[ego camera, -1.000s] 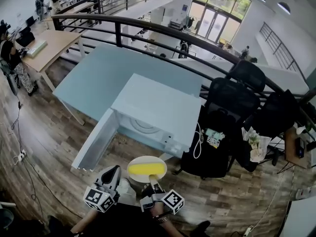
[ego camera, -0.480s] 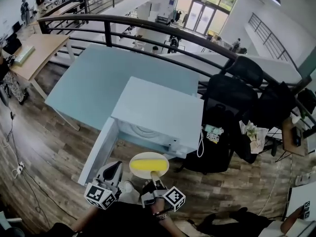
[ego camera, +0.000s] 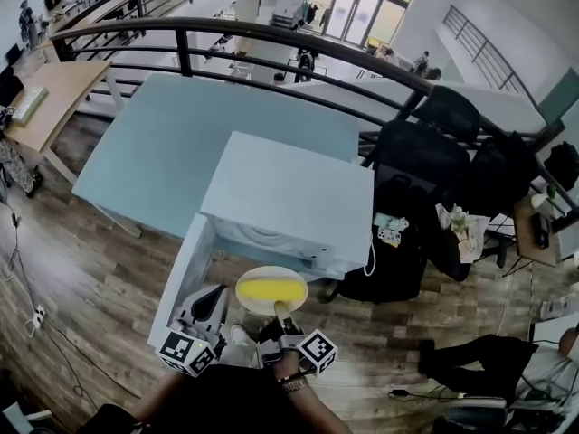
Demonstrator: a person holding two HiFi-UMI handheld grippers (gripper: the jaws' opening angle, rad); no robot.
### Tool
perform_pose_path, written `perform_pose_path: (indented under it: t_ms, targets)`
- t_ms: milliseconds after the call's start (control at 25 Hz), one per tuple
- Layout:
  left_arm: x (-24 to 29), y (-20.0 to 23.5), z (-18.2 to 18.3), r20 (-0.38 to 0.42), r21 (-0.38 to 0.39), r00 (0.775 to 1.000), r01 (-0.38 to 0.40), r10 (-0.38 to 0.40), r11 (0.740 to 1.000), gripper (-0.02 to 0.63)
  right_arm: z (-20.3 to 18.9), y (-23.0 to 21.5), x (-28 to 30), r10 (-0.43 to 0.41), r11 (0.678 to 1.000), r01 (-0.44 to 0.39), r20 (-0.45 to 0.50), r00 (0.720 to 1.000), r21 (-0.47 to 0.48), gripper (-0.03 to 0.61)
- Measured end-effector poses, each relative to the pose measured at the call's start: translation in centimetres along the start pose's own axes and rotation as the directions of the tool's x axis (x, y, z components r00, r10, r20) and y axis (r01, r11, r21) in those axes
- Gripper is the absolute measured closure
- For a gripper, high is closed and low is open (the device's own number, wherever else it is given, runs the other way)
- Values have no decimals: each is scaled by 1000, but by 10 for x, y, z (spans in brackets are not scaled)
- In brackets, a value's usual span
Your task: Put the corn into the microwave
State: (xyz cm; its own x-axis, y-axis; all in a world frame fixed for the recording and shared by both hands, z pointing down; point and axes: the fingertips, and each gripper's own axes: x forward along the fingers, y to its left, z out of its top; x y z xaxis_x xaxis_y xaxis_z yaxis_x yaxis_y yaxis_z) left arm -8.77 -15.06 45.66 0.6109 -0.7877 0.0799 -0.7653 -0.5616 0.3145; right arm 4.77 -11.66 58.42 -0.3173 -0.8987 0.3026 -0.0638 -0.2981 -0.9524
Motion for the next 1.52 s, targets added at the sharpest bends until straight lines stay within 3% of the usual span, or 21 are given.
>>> perform_pose_path:
  t_ms: [1520]
  targets:
    - [65,29,-18,-61,-54,998,-16,12,998,612,31,-43,122,-41,996,37,47,998,82,549]
